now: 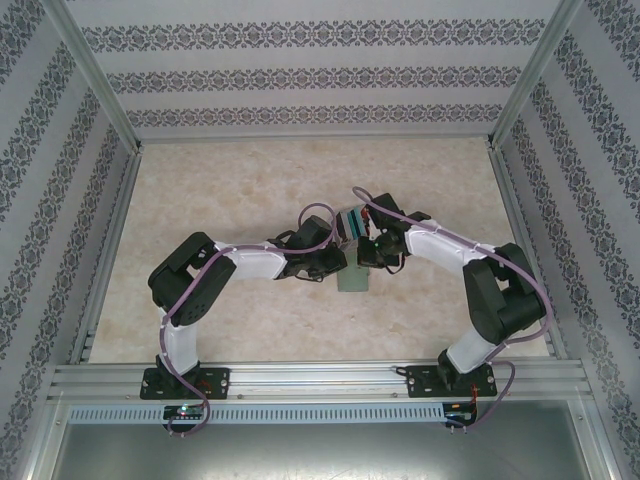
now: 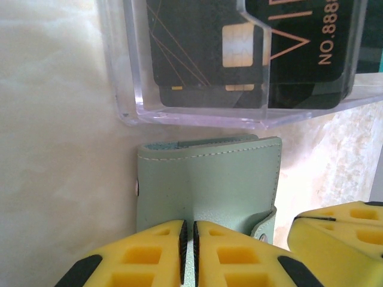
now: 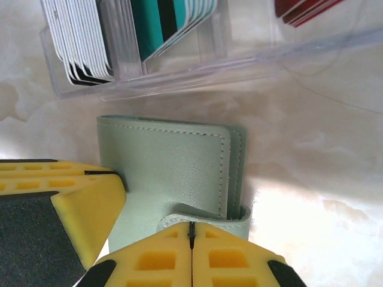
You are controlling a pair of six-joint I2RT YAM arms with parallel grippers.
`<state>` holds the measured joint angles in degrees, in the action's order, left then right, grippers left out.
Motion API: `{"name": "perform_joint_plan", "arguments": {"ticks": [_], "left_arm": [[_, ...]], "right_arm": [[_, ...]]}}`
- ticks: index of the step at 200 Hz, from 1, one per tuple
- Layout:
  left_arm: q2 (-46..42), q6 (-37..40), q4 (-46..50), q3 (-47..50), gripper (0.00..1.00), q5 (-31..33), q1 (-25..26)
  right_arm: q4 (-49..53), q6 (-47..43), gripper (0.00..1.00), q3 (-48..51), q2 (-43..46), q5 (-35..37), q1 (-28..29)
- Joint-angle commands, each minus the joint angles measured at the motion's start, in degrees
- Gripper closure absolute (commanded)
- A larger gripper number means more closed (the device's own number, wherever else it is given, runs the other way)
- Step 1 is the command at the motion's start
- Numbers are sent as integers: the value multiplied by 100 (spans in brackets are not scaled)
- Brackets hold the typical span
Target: Put the credit cards into the card holder
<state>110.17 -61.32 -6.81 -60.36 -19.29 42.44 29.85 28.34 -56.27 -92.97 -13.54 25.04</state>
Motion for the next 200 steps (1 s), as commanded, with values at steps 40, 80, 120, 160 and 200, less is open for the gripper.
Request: {"name": "perform_joint_plan", "arguments": {"ticks": [40,80,120,160,200], "left_arm": [[208,149,358,-64,84,-28,152],[225,147,381,-75,84,-33,160],[234,164,417,-115,84,-36,169],[260,147,386,-111,84,-55,177],[246,156,415,-119,84,-32,177]], "right_arm": [[-170,88,96,257,-92,-132,-34],[-244,45,96,174,-196,-206,1],[-213,-36,96,133,-275,-365,-15],[-40,-151,97,-9,-365,-484,10],[93,-236,96,-54,-398,-420,25]]}}
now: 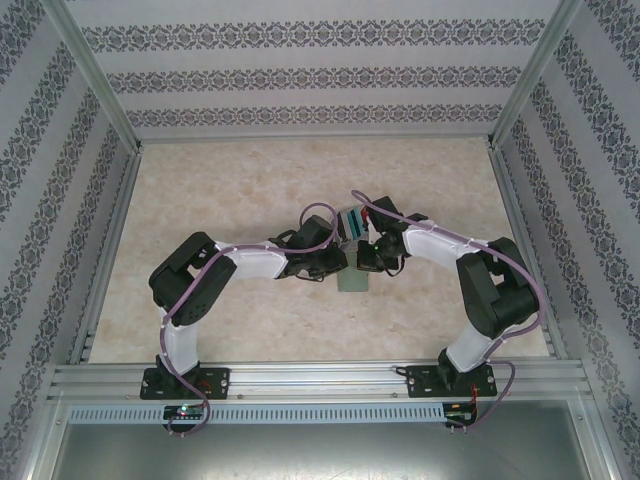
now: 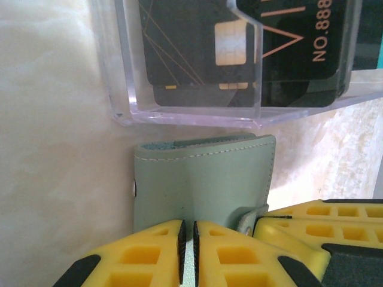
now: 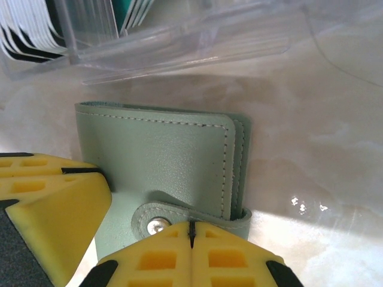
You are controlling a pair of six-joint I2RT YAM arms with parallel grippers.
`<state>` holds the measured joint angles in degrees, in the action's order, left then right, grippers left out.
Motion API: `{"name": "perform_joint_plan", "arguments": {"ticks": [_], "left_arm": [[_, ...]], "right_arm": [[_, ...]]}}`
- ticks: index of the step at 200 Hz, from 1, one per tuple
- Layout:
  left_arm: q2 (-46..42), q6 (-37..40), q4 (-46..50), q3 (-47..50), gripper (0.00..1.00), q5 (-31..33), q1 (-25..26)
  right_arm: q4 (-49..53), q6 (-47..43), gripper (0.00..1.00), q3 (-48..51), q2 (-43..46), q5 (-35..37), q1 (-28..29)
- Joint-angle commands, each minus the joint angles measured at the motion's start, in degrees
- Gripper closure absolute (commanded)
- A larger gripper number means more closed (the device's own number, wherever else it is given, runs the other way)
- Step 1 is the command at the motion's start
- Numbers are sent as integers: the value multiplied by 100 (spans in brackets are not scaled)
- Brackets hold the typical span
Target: Put the credit cards into the card holder
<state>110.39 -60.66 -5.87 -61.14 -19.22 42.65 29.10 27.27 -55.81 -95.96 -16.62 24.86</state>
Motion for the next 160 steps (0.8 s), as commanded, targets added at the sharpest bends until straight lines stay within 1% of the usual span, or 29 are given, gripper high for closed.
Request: {"name": "perform_joint_plan", "arguments": {"ticks": [1,18,43,91,131,160], "left_arm": [[227,90,322,-39,84,-38,156],[216,90,318,-29,84,-22,156],[212,90,324,-31,84,-37,156],[207,76,311,-30,84,-37,156],[224,90,311,-55,84,-51,156],[227,69,302,-51,85,-35,156]], "right_arm": [[180,-136,96,-103,-98,-108,44],[254,-133,95,-139,48,6,58],[253,-115,94,-218,266,-56,19],[209,-73,94,-318,93,-2,-72],[140,-119,95,-340,-189,-194,-98],[148,-125,95,-294,-160,-250,-67]]}}
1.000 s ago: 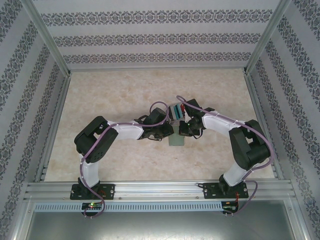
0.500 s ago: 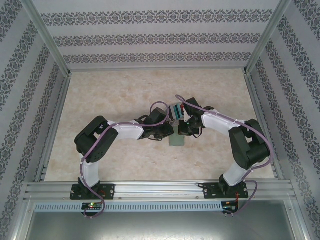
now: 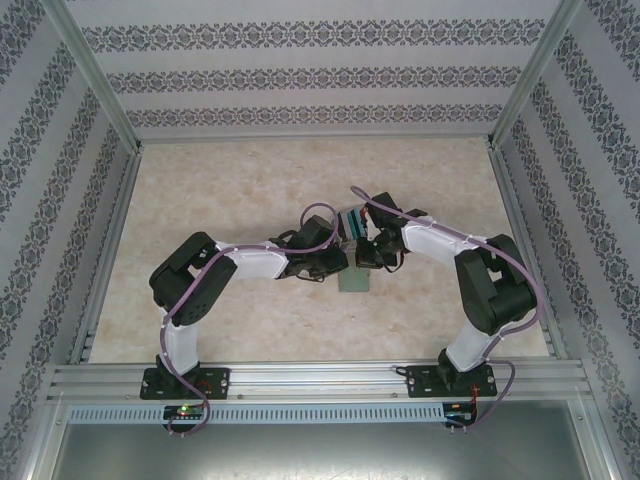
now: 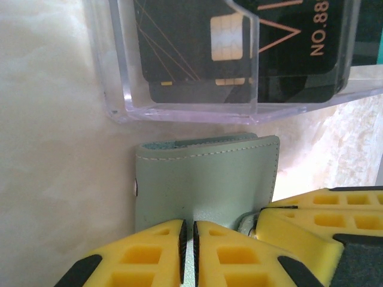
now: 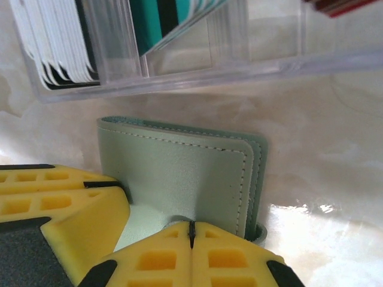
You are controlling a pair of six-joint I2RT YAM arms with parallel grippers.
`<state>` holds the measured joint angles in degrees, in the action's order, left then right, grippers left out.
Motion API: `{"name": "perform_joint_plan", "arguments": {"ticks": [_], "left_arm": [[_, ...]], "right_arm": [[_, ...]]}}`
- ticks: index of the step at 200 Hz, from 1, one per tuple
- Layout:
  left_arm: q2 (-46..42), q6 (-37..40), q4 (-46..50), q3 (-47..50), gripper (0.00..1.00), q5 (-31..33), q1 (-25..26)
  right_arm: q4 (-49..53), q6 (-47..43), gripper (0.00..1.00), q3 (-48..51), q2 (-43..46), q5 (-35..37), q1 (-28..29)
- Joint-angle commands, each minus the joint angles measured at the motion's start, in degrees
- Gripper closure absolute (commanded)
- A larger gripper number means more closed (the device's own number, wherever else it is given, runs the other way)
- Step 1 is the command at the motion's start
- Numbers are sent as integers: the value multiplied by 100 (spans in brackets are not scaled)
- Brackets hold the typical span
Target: Put the credit cards into the card holder
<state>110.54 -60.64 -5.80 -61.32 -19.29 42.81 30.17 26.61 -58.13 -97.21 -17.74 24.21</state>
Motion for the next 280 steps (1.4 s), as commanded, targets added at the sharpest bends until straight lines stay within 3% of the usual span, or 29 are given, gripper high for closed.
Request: {"name": "perform_joint_plan", "arguments": {"ticks": [1,99,141,194,224,249,280], "left_arm": [[212,64,293,-31,85,-30,140],[218,9,269,-15,84,-4,140],[208,-1,246,-5,85,-20,140],[178,-62,191,53,84,29,139],[178,-132,133,74,85,25,140],[191,-259,-55,169,85,3,140],[157,-357,-149,260,85,-6,140]], "right_arm": [[41,-60,95,-60,-39,-140,2],[-192,6,96,387,263,426,300],[-303,-4,98,495,-96,574,383],[-662,117,100,1153,334,976,740],[-848,343,100,1504,532,1864,1107],[-1790,768,100,2173,558,2310,1305],[-2583,1106,100,2769,684,3080,1968]]}}
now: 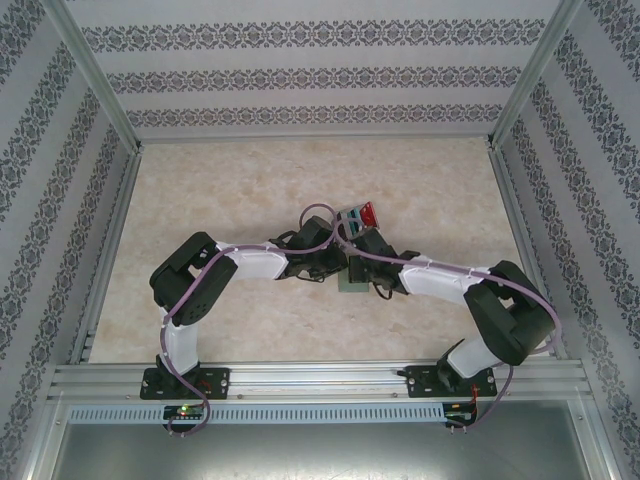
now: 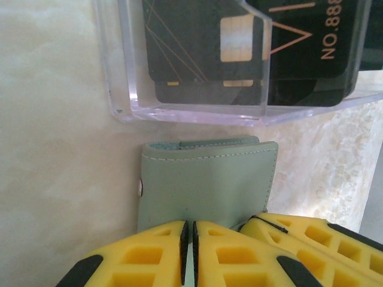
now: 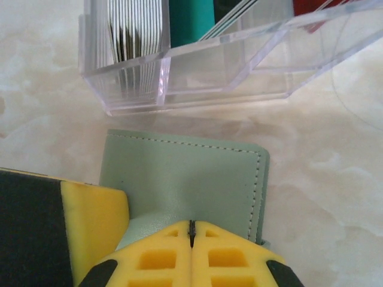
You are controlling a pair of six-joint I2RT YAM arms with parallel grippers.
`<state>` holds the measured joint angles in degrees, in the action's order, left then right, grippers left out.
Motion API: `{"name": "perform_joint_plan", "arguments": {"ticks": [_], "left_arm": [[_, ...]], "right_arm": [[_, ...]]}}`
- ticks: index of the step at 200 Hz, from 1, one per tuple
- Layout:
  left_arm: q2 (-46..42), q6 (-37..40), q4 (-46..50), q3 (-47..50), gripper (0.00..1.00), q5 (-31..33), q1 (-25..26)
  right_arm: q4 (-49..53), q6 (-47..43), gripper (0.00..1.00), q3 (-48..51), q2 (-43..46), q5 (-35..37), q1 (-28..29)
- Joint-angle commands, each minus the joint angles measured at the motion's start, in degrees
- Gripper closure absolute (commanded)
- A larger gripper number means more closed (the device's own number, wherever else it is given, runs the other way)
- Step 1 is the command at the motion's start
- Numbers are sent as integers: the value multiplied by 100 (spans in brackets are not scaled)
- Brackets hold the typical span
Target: Put the credit cards into the card holder
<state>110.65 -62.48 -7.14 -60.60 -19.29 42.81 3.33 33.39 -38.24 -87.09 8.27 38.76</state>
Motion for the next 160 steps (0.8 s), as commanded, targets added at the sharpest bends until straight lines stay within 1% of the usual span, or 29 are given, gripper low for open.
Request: {"name": "perform_joint_plan", "arguments": {"ticks": [1,15,34,44,57,82,94,102,113,117,129,138,143,153,158,160], "left_arm": [[144,-175,-11,184,85,-6,140],[134,-182,2,186,85,-2,140],[138,-238,-19,202,85,12,140],[133,-238,-22,202,85,-4,140],[124,-250,-42,220,85,3,140],[93,-298,-82,274,85,14,140],[36,-246,-137,307,84,23,140],[-60,-177,-113,328,83,70,140],[-254,23,27,326,81,214,140],[-344,126,83,329,79,294,140],[-680,364,324,349,73,671,132],[-968,551,366,419,68,980,123],[-1142,668,451,431,64,1185,104],[-1520,949,861,398,53,1729,47],[-1706,1153,1068,392,46,2023,0],[-1775,1232,1149,391,41,2141,-18]], "right_arm": [[81,439,100,799,-318,503,537],[-314,749,100,1179,-185,885,814],[-1019,1110,100,1775,-267,972,846],[-1283,1239,100,1996,-432,834,820],[-1464,1299,100,2046,-731,721,853],[-1638,1475,100,2072,-1083,786,1068],[-1560,1414,100,1992,-908,828,1064],[-1077,1281,100,1795,-539,698,901],[-337,1106,100,1459,228,807,767],[-125,991,95,1363,525,836,692],[232,600,73,1109,1458,885,388],[501,422,53,925,2039,1058,72],[604,339,45,855,2321,1203,-118],[609,40,35,830,2843,1627,-486],[415,-185,28,897,3020,1906,-660],[302,-318,26,945,3079,2001,-739]]}}
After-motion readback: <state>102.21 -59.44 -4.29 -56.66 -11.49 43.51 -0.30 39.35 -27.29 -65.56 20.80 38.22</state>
